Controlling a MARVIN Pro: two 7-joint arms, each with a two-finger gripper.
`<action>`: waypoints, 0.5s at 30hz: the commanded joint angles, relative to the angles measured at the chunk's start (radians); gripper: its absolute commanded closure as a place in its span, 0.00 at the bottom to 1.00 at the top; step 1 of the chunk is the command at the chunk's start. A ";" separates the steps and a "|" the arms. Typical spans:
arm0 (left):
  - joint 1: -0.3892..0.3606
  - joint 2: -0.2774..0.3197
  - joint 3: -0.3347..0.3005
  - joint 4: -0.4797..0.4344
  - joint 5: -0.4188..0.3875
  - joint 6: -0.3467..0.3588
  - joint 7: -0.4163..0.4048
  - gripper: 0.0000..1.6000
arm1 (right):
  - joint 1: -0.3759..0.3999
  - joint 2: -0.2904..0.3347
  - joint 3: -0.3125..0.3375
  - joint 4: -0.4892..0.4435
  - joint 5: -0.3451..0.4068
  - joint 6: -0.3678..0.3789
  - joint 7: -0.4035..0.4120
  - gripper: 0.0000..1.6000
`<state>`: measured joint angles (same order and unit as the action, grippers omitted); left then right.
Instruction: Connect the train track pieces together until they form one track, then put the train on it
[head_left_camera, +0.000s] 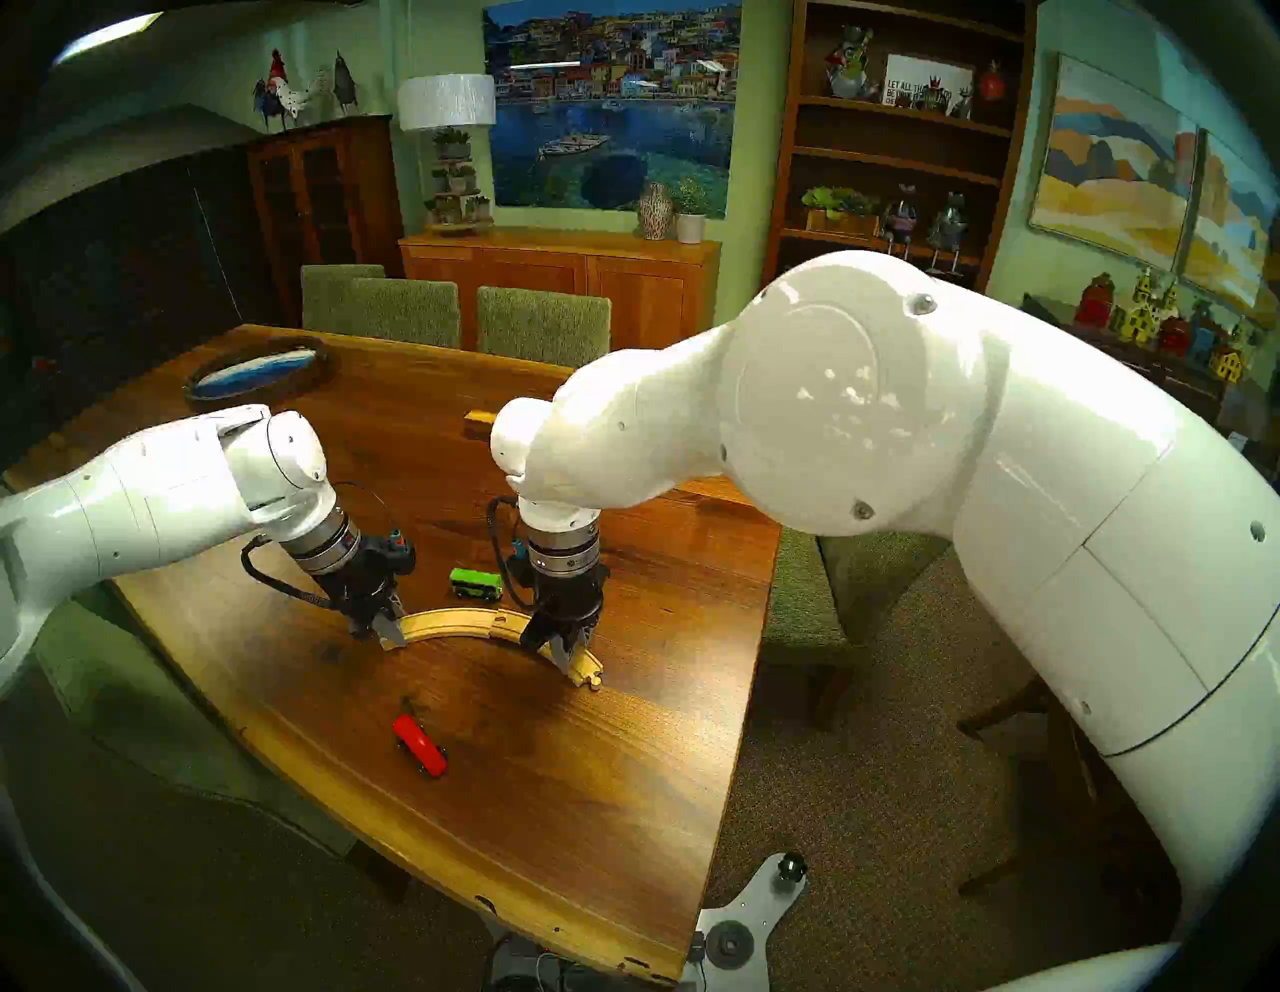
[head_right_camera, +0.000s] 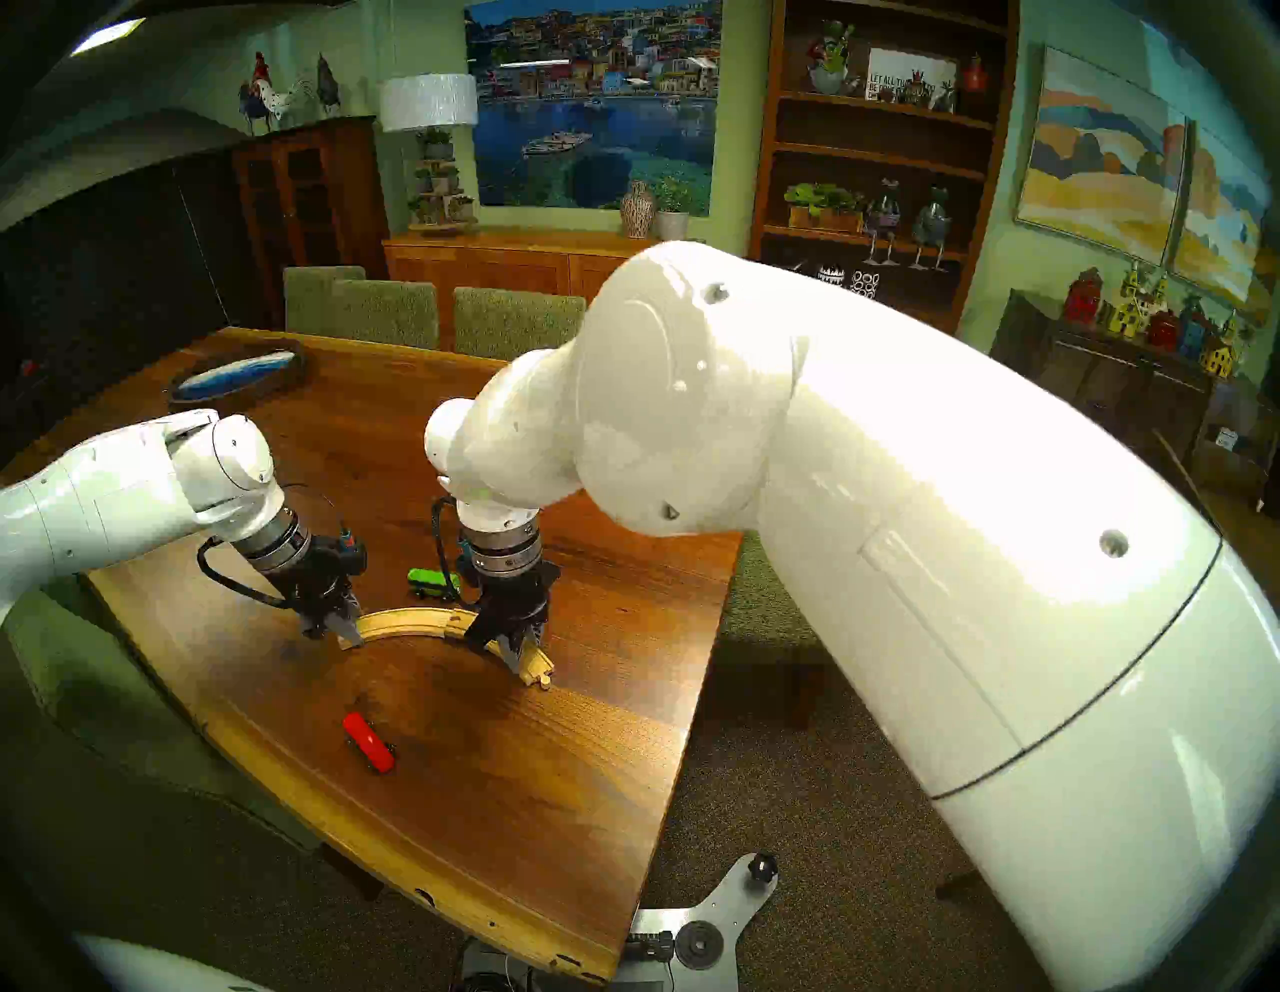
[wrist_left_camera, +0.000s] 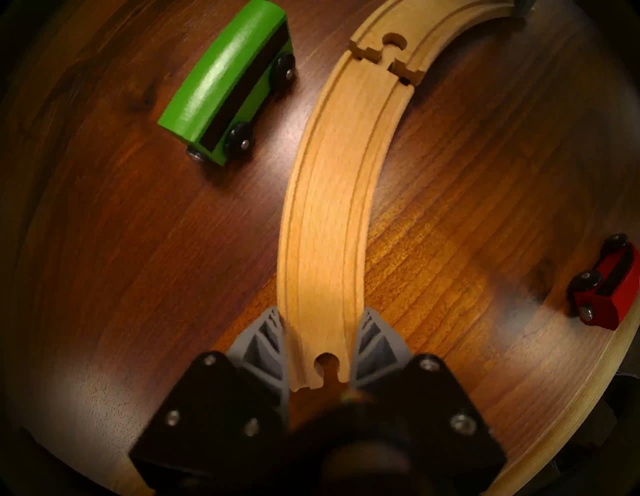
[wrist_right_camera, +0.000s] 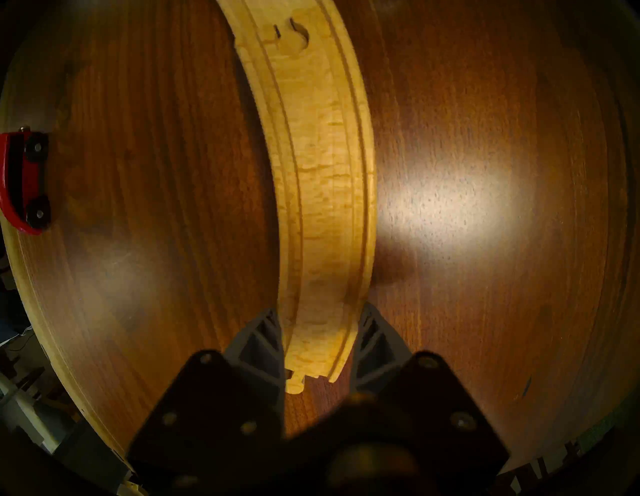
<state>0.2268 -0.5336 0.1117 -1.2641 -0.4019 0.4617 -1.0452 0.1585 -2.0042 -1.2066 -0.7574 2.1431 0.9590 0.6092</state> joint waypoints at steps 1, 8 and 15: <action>-0.001 0.002 0.001 -0.001 0.006 0.001 0.006 1.00 | 0.029 -0.003 -0.046 0.031 0.024 0.001 0.034 1.00; -0.001 0.002 0.000 -0.001 0.006 0.001 0.006 1.00 | 0.020 -0.003 -0.065 0.049 0.014 0.001 0.066 0.42; -0.001 0.002 0.000 -0.001 0.006 0.001 0.006 1.00 | 0.017 -0.003 -0.065 0.049 0.005 0.001 0.084 0.00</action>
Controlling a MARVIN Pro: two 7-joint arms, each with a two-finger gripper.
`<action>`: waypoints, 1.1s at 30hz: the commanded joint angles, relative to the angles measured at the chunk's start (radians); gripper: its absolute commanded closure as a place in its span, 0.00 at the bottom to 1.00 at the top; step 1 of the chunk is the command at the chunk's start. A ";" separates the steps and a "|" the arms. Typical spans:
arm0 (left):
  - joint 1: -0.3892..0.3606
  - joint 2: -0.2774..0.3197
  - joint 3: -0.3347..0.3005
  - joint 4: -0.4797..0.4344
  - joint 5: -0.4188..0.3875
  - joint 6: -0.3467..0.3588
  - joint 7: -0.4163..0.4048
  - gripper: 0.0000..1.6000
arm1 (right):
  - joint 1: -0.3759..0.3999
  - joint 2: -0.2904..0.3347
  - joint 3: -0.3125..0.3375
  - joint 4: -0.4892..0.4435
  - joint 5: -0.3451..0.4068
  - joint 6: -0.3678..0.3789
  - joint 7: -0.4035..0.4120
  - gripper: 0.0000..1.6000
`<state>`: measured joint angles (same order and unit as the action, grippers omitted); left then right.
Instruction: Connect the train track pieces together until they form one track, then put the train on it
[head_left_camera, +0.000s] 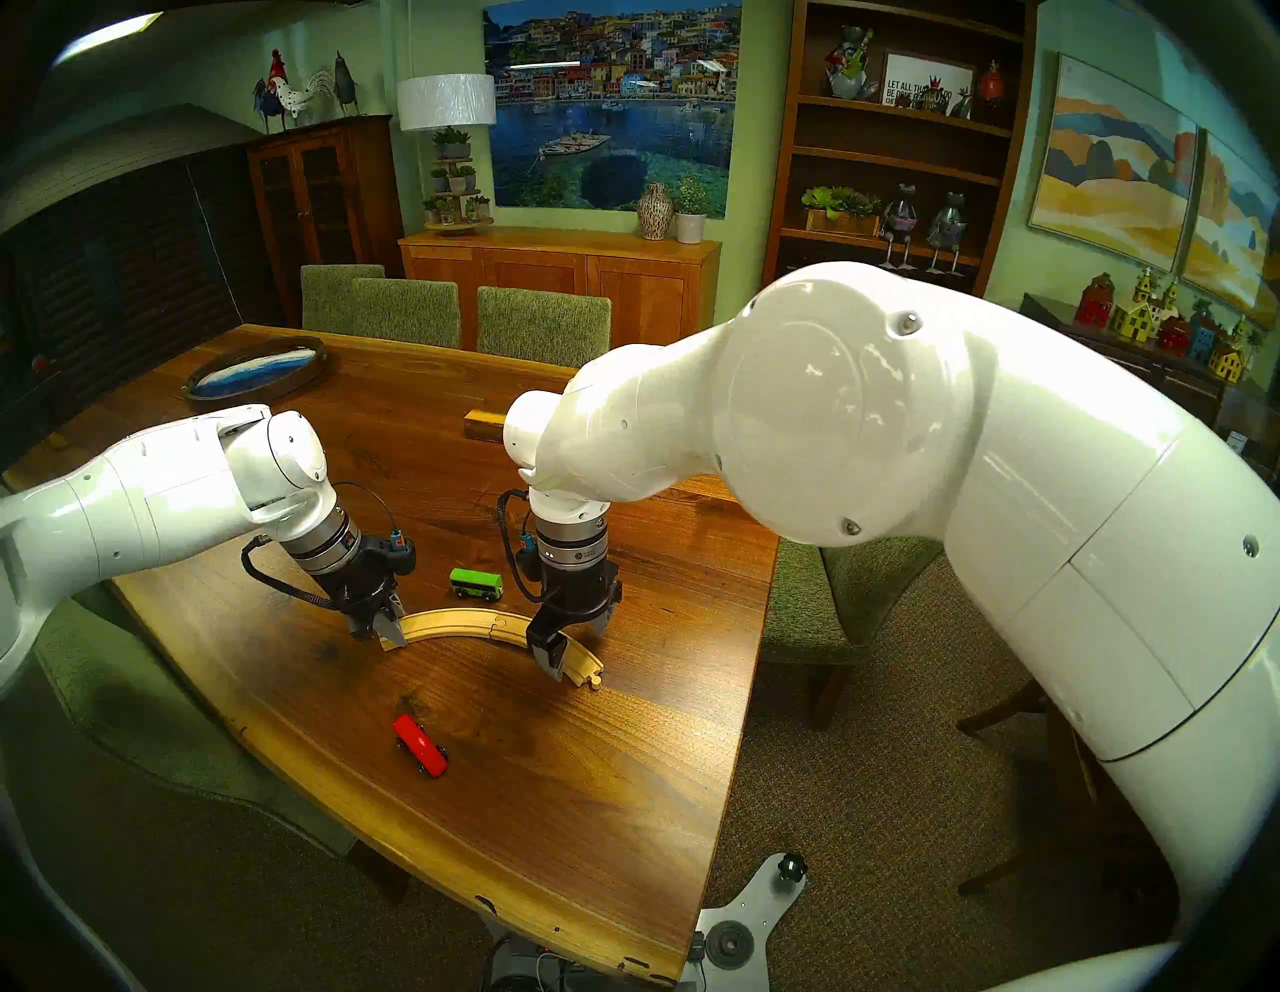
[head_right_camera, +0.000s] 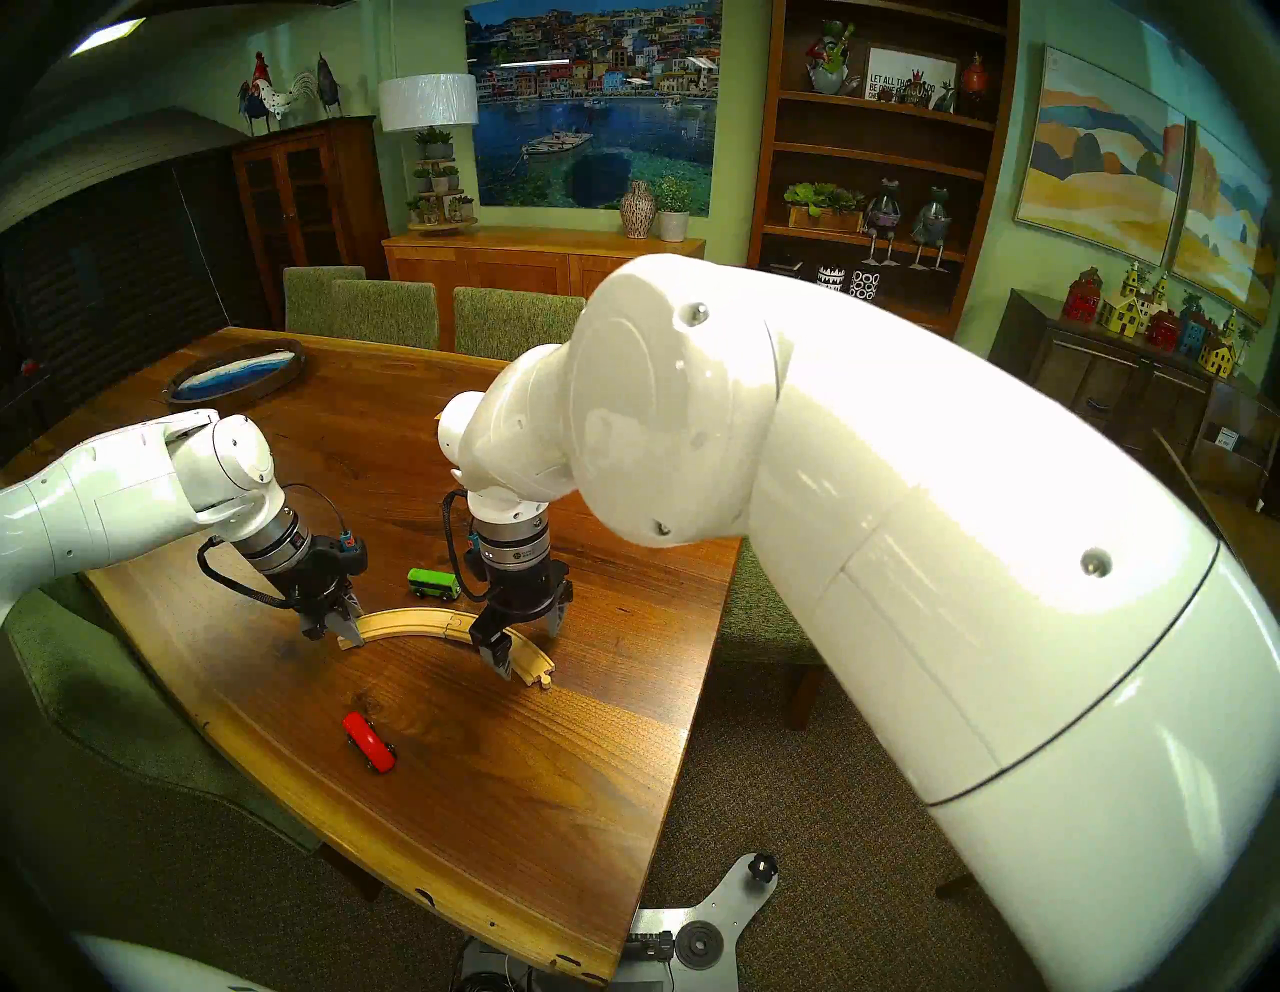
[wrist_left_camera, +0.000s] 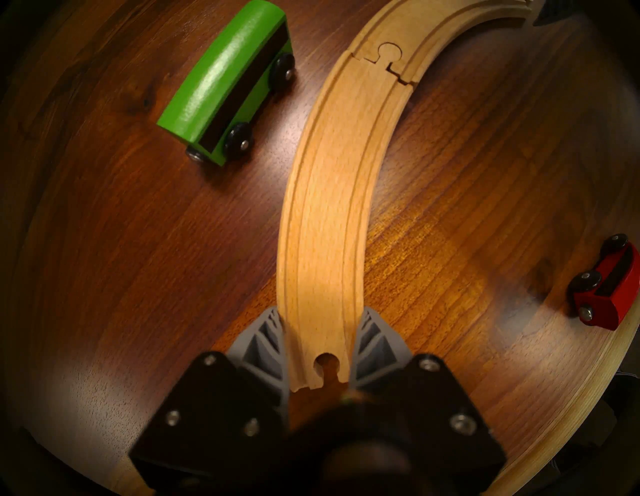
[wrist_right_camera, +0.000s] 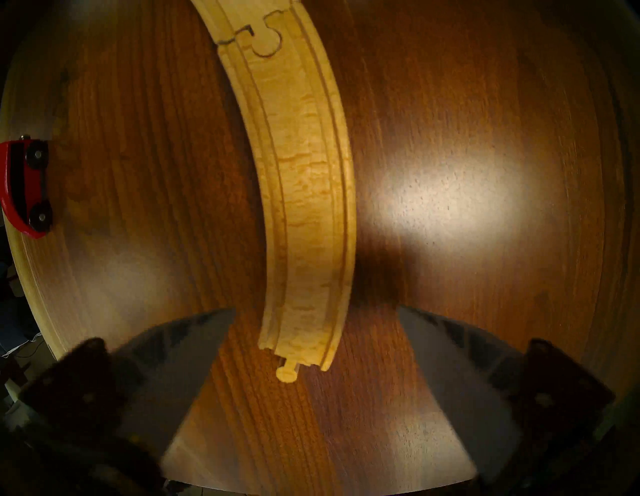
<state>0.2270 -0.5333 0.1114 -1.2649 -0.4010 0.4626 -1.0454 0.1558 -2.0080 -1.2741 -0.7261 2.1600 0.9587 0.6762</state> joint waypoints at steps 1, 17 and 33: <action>-0.001 0.002 0.000 0.000 0.006 0.000 0.006 1.00 | 0.021 0.001 0.002 0.016 -0.012 0.001 0.018 0.00; -0.001 0.001 0.000 0.001 0.005 0.000 0.004 1.00 | 0.155 0.016 0.029 -0.118 -0.020 -0.043 -0.033 0.00; -0.001 0.001 0.000 0.001 0.005 0.000 0.004 1.00 | 0.281 0.080 0.097 -0.237 -0.068 -0.109 -0.043 0.00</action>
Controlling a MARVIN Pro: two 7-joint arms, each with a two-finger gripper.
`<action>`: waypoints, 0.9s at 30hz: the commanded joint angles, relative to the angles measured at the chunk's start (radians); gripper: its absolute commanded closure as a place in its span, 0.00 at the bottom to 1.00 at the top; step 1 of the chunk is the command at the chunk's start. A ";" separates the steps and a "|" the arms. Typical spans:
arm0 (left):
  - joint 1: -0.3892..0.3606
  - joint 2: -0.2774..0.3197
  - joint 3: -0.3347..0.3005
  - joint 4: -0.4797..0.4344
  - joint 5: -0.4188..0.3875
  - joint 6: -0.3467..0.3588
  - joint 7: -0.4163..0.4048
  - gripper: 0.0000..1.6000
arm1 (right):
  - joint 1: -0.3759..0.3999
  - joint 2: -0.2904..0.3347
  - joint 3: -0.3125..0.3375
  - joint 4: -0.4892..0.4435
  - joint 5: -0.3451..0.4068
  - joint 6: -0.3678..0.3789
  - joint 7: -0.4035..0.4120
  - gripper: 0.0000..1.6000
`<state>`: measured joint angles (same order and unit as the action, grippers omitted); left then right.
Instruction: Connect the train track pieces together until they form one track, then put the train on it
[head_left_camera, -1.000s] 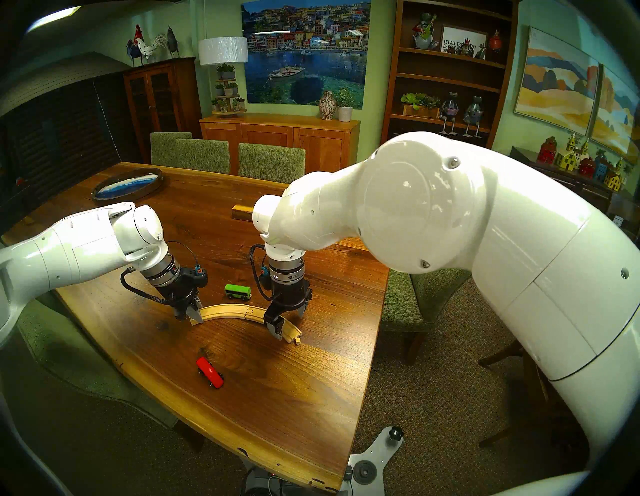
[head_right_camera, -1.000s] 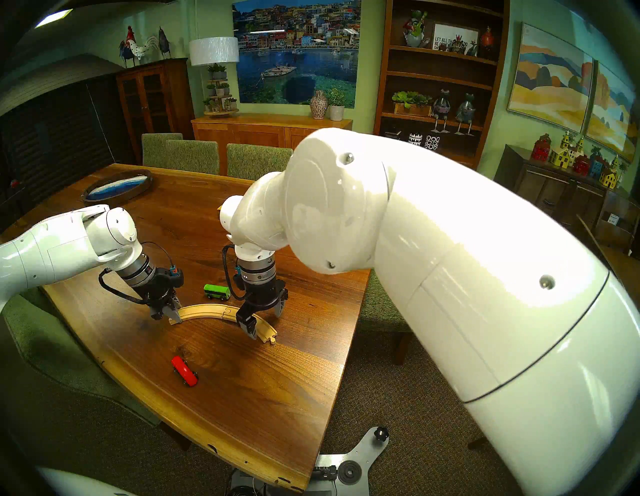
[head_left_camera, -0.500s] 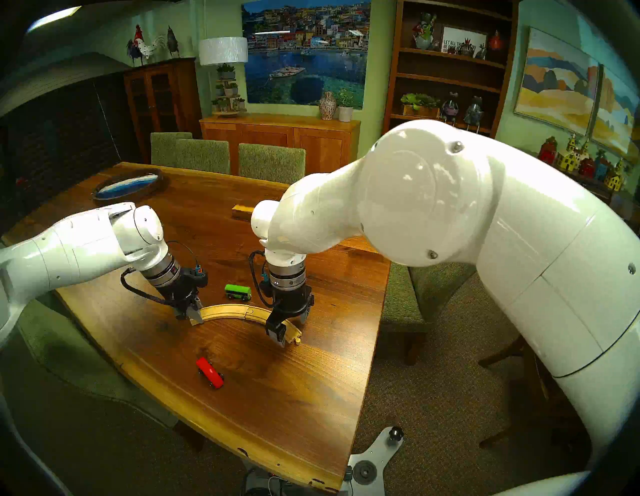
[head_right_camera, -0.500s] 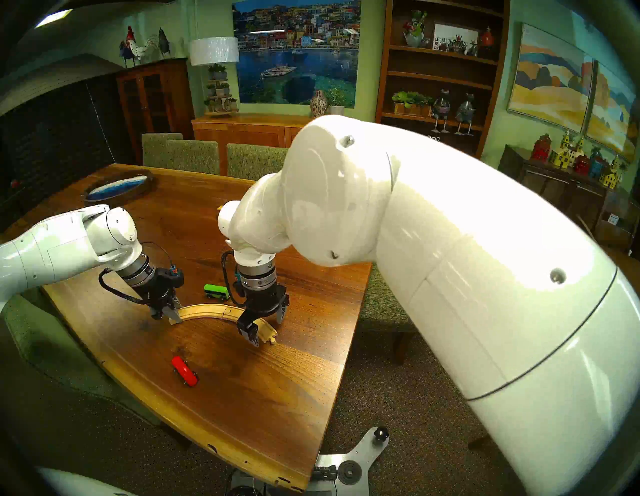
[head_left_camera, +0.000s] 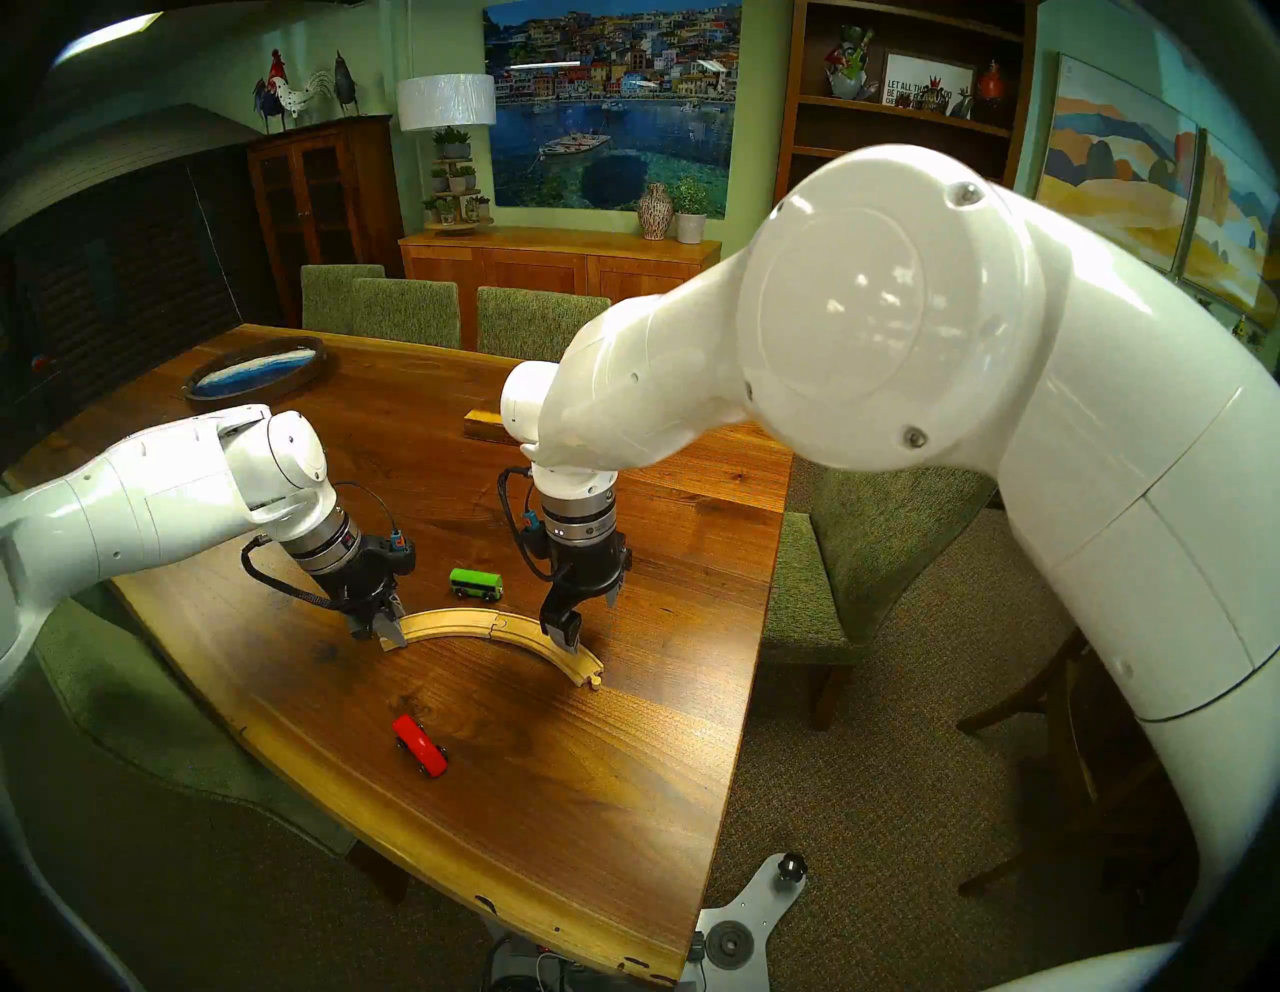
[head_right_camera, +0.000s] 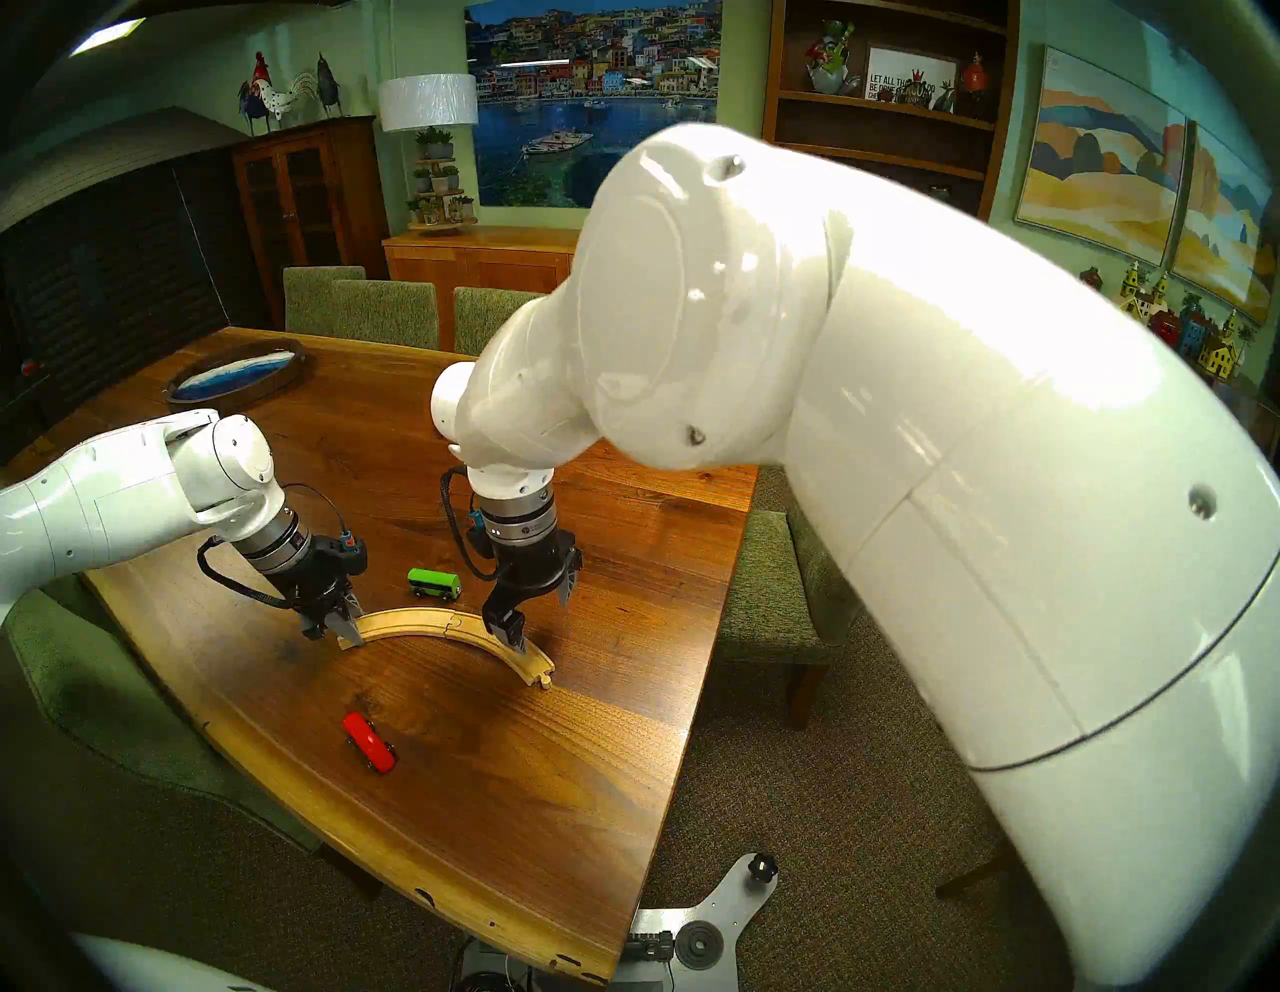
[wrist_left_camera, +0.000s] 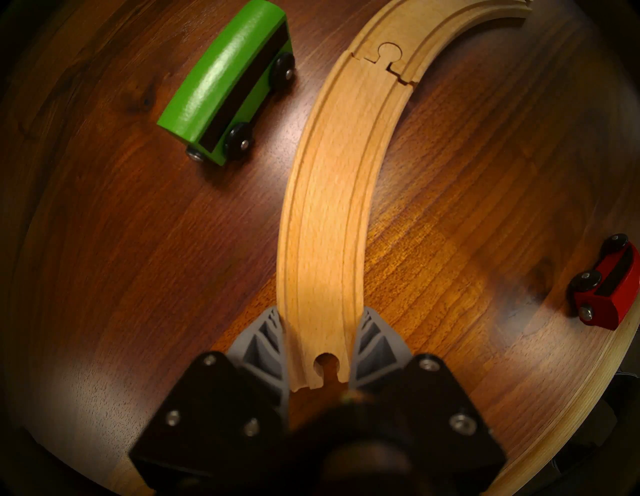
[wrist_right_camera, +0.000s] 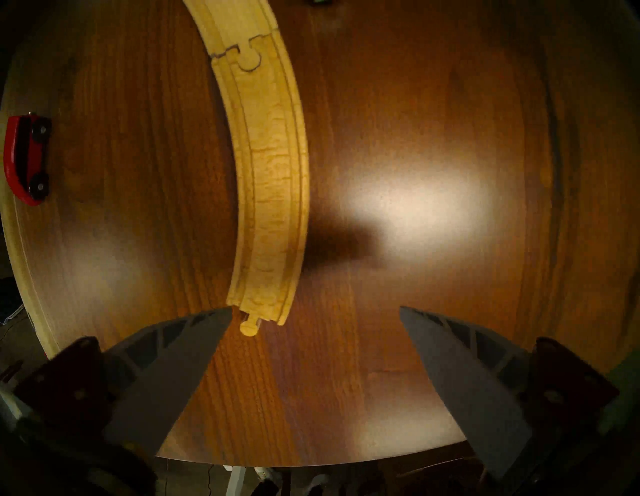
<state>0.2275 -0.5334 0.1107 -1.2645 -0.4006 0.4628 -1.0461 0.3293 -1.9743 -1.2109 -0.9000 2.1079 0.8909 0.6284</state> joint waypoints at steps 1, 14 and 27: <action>-0.001 0.001 0.000 0.000 0.005 0.000 0.005 1.00 | 0.110 0.053 0.040 -0.074 -0.021 -0.049 0.003 0.00; -0.001 0.002 0.000 0.000 0.005 0.000 0.005 1.00 | 0.162 0.089 0.051 -0.183 -0.041 -0.169 0.011 0.00; -0.001 0.002 0.000 0.000 0.006 0.000 0.006 1.00 | 0.172 0.096 0.052 -0.203 -0.036 -0.188 0.000 0.00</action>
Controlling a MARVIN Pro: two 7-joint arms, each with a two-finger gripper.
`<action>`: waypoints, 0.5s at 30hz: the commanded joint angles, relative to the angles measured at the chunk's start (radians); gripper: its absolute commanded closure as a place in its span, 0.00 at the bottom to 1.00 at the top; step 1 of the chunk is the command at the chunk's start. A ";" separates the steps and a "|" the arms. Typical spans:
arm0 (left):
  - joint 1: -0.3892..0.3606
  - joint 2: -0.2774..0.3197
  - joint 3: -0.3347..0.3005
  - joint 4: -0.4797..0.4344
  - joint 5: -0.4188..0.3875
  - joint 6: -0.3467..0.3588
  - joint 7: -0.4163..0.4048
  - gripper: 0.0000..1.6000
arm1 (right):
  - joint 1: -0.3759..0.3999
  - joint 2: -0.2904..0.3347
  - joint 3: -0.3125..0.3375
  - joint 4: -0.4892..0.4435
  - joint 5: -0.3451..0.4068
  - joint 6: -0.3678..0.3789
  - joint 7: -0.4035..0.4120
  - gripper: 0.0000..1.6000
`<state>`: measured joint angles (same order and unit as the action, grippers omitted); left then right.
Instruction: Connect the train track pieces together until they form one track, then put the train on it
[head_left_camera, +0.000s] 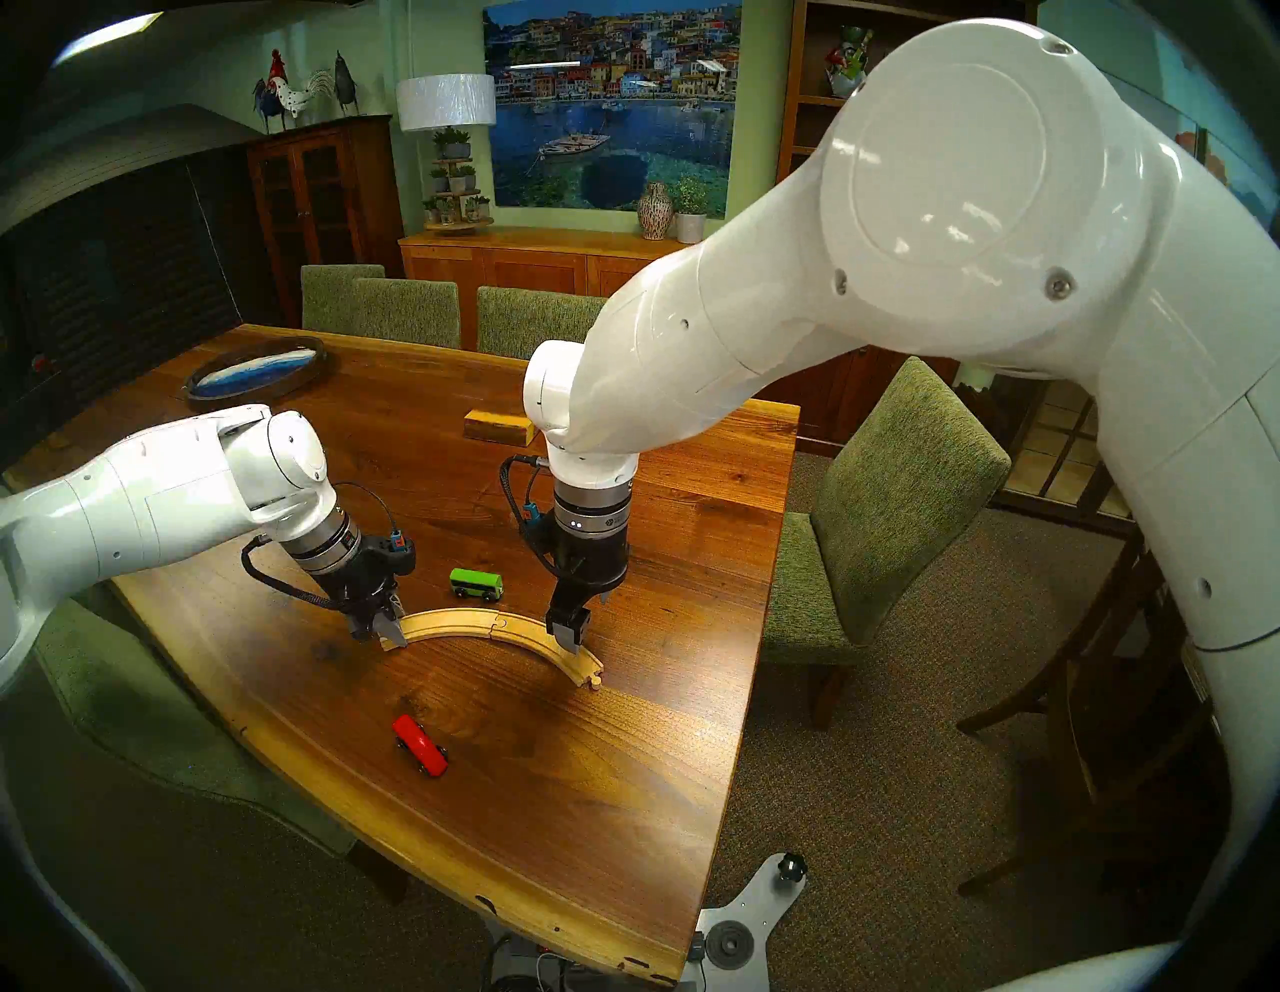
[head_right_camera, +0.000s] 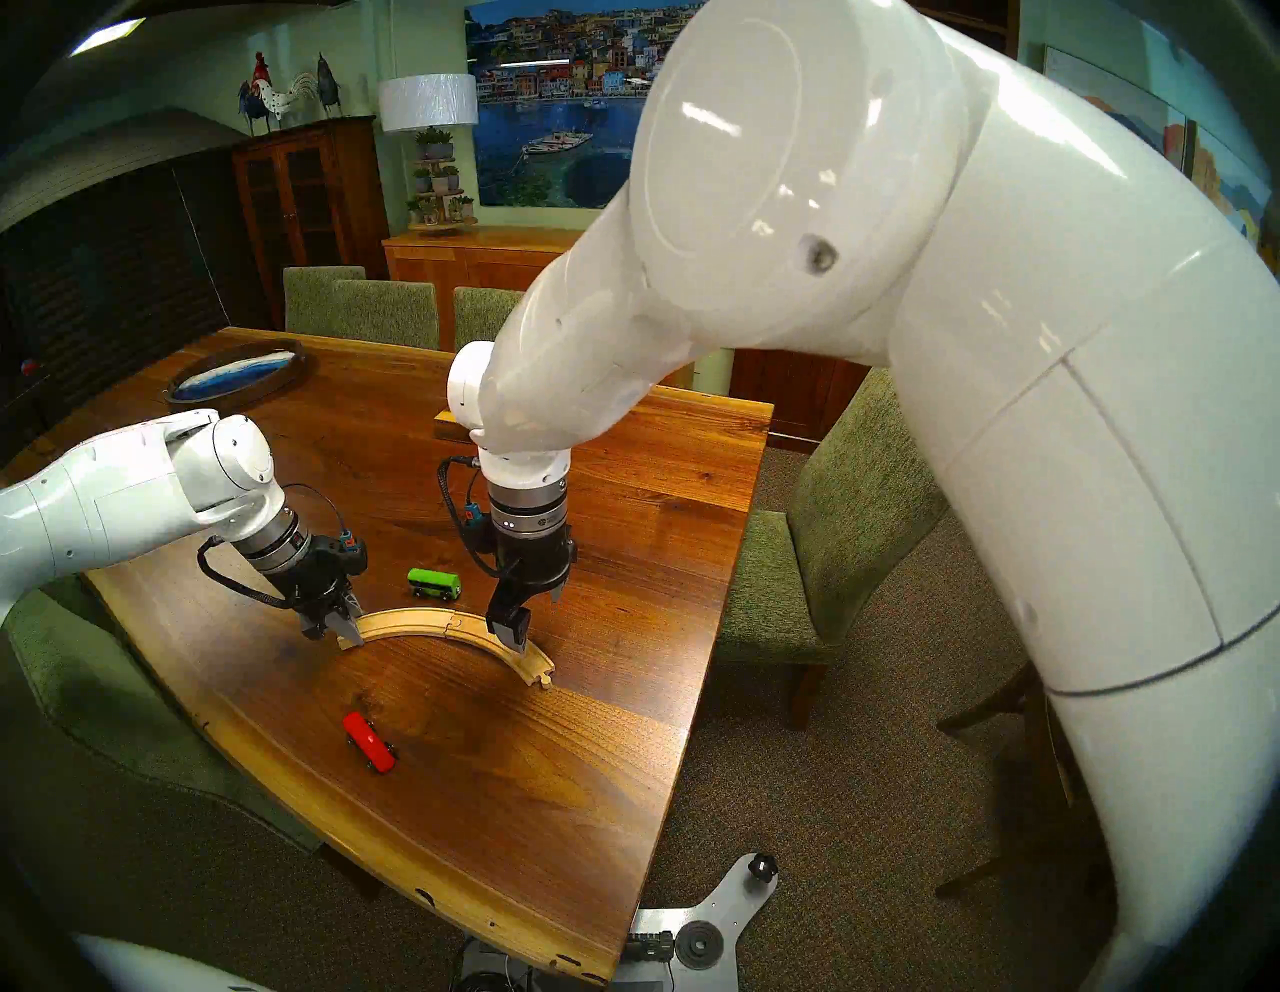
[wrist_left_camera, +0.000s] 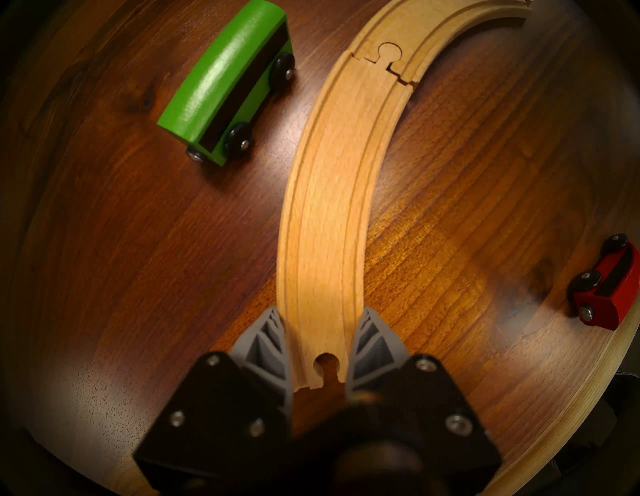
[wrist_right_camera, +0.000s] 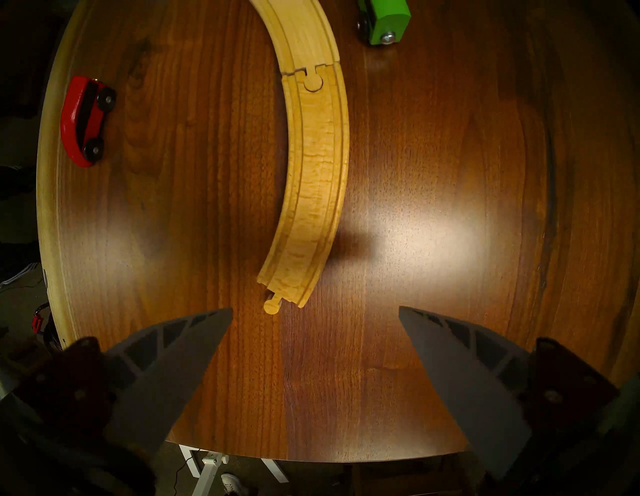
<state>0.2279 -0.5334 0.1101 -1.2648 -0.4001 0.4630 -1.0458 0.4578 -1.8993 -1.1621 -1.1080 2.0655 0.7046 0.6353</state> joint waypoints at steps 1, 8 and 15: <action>-0.001 0.002 0.000 0.000 0.005 0.000 0.006 1.00 | 0.044 0.021 0.004 0.004 0.007 -0.002 -0.008 0.00; -0.011 0.010 -0.004 -0.007 0.002 0.009 -0.004 1.00 | 0.046 0.022 0.005 -0.001 0.010 -0.004 -0.014 0.00; -0.020 0.009 -0.008 -0.010 0.001 0.021 -0.015 0.51 | 0.047 0.022 0.004 -0.002 0.014 -0.006 -0.016 0.00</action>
<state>0.2276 -0.5294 0.1095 -1.2701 -0.4002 0.4735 -1.0495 0.4700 -1.8916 -1.1593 -1.1189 2.0777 0.6940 0.6171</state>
